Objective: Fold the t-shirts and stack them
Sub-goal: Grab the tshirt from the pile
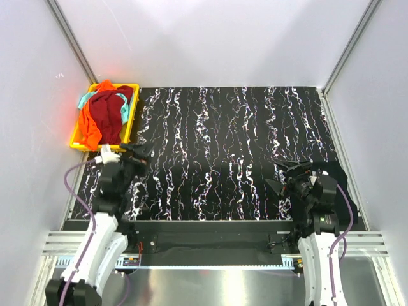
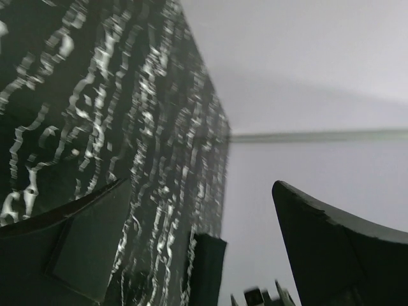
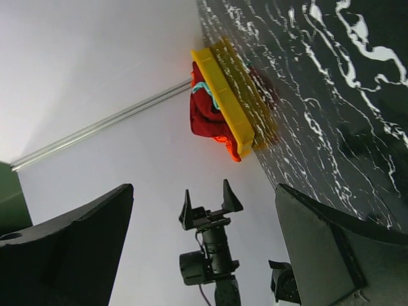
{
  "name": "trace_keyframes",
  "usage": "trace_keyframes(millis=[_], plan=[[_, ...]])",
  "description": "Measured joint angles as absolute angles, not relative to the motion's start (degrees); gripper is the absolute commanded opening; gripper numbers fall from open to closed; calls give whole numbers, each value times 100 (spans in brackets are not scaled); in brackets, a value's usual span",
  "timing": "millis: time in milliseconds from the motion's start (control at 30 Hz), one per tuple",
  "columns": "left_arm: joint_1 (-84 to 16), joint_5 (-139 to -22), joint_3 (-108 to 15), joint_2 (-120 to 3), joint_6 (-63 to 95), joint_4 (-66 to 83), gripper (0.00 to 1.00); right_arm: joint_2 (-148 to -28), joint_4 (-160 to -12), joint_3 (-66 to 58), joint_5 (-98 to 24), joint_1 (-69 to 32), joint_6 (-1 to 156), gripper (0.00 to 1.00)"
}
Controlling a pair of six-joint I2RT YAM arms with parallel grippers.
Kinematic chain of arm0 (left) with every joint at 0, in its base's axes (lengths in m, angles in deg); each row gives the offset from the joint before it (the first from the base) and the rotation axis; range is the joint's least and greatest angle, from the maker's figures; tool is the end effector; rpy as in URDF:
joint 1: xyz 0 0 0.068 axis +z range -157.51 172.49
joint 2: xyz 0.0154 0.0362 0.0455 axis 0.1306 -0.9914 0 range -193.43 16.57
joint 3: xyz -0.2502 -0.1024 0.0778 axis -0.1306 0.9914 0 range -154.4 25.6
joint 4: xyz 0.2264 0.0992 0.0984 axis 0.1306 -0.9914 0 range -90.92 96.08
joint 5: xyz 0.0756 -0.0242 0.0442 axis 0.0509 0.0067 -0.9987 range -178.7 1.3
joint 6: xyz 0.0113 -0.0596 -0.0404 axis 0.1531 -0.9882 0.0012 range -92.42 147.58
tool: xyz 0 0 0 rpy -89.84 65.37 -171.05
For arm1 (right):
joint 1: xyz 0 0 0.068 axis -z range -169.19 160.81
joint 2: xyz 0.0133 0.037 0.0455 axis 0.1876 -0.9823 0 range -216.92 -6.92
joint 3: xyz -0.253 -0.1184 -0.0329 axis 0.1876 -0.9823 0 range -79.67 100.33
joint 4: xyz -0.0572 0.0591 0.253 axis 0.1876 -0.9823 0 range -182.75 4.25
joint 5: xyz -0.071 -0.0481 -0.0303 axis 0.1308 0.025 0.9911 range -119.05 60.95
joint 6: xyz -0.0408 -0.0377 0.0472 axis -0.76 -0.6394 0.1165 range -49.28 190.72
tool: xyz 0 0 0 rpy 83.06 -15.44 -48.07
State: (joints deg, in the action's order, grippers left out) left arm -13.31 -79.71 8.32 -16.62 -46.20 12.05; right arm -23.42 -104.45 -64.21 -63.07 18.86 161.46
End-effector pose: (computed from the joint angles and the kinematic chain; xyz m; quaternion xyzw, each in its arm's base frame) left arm 0.1784 -0.0277 0.2288 -0.3849 0.6612 -0.4564 0.4543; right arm 0.1299 0.0158 0.2045 0.4841 0.6368 0.5431 0.2550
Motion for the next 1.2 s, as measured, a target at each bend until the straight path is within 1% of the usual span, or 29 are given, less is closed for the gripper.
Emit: trace_keyframes(millis=[100, 200, 267, 333, 433, 567, 633, 700, 833, 867, 900, 967, 1033, 1200], plan=[[-1128, -8329, -84, -2387, -4264, 346, 99, -2753, -10805, -6148, -6246, 1886, 16043, 100], [-649, -8578, -832, -3021, -3818, -89, 99, -3209, -11030, -5848, -6184, 1886, 16036, 100], [-369, -8994, -1245, -3345, -3615, -408, 99, -3574, -11360, -5566, -6110, 1886, 15938, 100], [-149, -9367, -1688, -3720, -3449, -677, 99, -4022, -11682, -5212, -6029, 1886, 15715, 100], [223, -9912, -2648, -4632, -3138, -1199, 99, -4750, -12108, -4661, -5907, 1886, 15252, 100], [566, -10355, -3599, -5733, -2784, -1470, 99, -5485, -12327, -4329, -5797, 1886, 14775, 100], [608, -10565, -3913, -6192, -2579, -1678, 99, -5734, -12359, -4285, -5762, 1886, 14629, 100], [632, -10766, -4167, -6566, -2303, -1881, 95, -5944, -12346, -4277, -5758, 1886, 14550, 100], [715, -11031, -4639, -7176, -1783, -2132, 93, -6446, -12274, -4242, -5758, 1886, 14467, 100], [750, -11059, -4707, -7283, -1694, -2156, 91, -6532, -12268, -4220, -5758, 1886, 14454, 100], [798, -11083, -4801, -7416, -1558, -2174, 86, -6608, -12257, -4178, -5758, 1886, 14437, 100], [898, -11061, -4945, -7642, -1322, -2178, 81, -6704, -12224, -4089, -5758, 1886, 14395, 100], [1010, -11007, -5098, -7908, -1029, -2191, 79, -6763, -12169, -3982, -5758, 1886, 14347, 99], [1196, -10943, -5290, -8470, -561, -2346, 79, -6792, -12080, -3842, -5754, 1886, 14275, 100]])
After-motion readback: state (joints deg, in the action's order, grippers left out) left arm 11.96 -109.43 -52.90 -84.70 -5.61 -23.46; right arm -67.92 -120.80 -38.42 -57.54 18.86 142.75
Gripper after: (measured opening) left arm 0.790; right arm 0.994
